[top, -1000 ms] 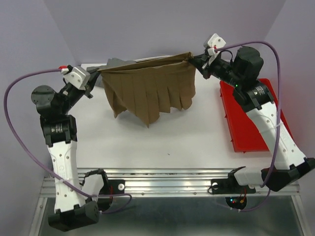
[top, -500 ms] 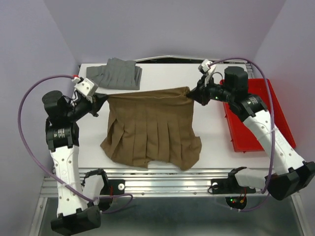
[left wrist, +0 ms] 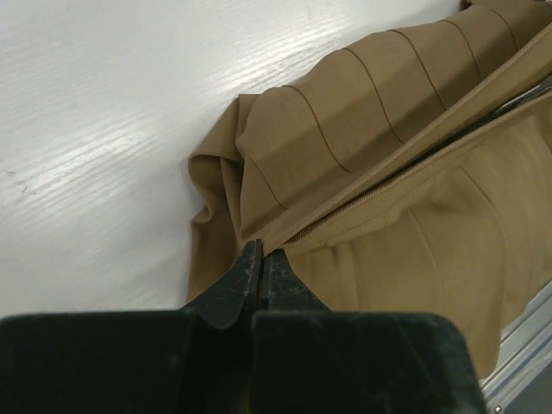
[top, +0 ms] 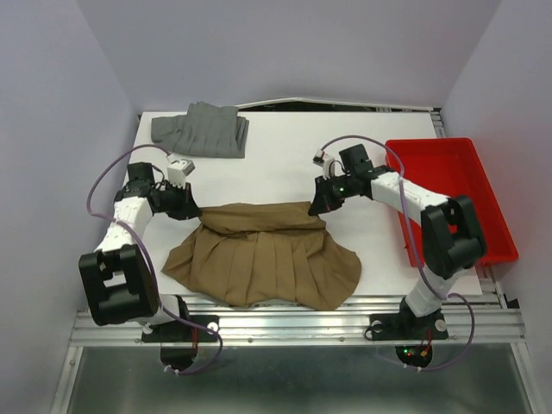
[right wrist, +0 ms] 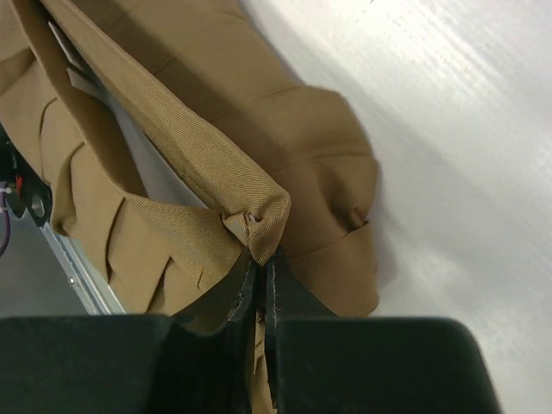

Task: Fold and stack the skirts
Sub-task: Flatten the skirt out

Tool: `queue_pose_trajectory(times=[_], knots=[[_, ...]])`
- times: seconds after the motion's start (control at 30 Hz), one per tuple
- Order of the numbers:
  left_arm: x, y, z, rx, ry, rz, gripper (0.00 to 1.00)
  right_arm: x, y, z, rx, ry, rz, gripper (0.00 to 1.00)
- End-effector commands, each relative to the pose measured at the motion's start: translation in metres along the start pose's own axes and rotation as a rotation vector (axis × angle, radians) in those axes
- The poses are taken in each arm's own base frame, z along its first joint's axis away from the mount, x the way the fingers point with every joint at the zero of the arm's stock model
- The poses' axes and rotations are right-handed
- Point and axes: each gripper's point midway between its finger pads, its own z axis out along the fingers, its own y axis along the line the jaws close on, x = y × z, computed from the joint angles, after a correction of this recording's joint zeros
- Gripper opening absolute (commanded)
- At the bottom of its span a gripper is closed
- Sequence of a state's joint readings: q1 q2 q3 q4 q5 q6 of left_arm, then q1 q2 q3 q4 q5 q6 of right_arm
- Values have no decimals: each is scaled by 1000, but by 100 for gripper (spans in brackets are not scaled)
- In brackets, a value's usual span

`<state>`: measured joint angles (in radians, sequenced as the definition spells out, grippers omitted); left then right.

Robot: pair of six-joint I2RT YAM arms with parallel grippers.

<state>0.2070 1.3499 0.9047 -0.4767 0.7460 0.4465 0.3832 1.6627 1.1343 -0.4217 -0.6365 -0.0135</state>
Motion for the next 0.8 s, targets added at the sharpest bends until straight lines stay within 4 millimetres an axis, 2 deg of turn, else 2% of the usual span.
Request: queue_pose_trajectory(times=[0.0,0.07,0.1,0.13,0.17,0.23,0.27,0.33,0.37,0.4,0.47,0.5,0.63,0.77], knots=[[-34,49,3,-162,-50,67,0,-29,-37,8,66,-11,24,1],[-36,54,18,-131,-31,25,0,-47,-50,10,92,-34,25,2],[-52,58,18,-131,-52,32,0,-57,-60,8,108,-53,36,5],[-59,60,22,-118,-61,22,0,-75,-68,9,116,-78,41,9],[-70,65,27,-108,-72,8,0,-84,-74,8,119,-93,44,23],[-84,63,30,-56,-93,16,14,-100,-86,2,115,-130,82,49],[-95,65,31,-48,-111,19,27,-114,-85,3,102,-151,70,63],[-103,65,30,-37,-134,18,37,-122,-92,-3,87,-174,97,71],[-106,65,29,-40,-146,14,47,-126,-91,-1,65,-176,97,81],[-110,67,29,-45,-163,11,65,-126,-90,1,51,-173,104,83],[-112,67,24,-28,-190,-35,85,-121,-97,8,38,-161,151,85],[-111,68,25,-21,-194,-54,98,-119,-99,11,32,-154,168,86],[-106,78,26,-28,-201,-128,99,-104,-107,32,-32,-108,294,86],[-98,87,31,-31,-213,-189,97,-101,-116,49,-52,-120,364,85]])
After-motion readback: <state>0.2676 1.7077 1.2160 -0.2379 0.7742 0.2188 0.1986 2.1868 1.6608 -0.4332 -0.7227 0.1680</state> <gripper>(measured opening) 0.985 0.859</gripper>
